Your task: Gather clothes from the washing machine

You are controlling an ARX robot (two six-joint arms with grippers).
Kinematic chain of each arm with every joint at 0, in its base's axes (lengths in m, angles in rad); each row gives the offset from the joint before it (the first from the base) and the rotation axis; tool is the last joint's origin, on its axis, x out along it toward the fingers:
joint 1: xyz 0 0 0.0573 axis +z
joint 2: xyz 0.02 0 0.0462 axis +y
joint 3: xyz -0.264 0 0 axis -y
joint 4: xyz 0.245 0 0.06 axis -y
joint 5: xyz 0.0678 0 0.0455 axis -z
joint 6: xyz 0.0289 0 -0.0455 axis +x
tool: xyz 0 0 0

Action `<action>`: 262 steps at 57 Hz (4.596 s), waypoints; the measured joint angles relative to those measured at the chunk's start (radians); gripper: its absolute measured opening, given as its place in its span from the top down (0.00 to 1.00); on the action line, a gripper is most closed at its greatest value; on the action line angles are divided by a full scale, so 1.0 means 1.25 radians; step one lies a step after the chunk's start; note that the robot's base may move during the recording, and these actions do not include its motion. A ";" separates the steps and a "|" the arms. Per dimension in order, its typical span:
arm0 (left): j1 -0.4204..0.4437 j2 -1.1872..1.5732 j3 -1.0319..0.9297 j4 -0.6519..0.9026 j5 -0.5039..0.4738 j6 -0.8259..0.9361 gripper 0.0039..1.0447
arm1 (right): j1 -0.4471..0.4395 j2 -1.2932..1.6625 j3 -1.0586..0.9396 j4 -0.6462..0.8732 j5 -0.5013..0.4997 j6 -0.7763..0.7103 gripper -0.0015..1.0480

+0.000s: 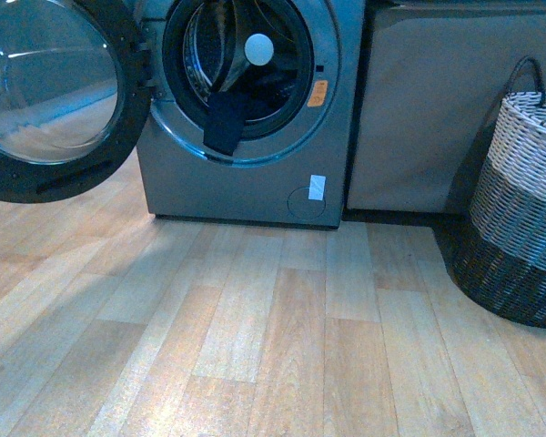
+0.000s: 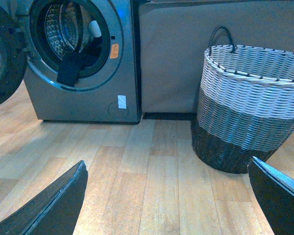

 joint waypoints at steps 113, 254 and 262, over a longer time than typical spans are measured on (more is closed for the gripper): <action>0.000 0.000 0.000 -0.001 0.001 0.000 0.06 | 0.001 0.000 0.000 -0.001 0.000 0.000 0.07; -0.166 1.916 1.375 0.146 0.007 0.016 0.06 | 0.002 0.000 0.000 0.000 0.000 0.000 0.07; -0.163 2.002 1.498 0.094 0.002 0.018 0.06 | 0.002 0.000 0.000 0.000 0.000 0.000 0.07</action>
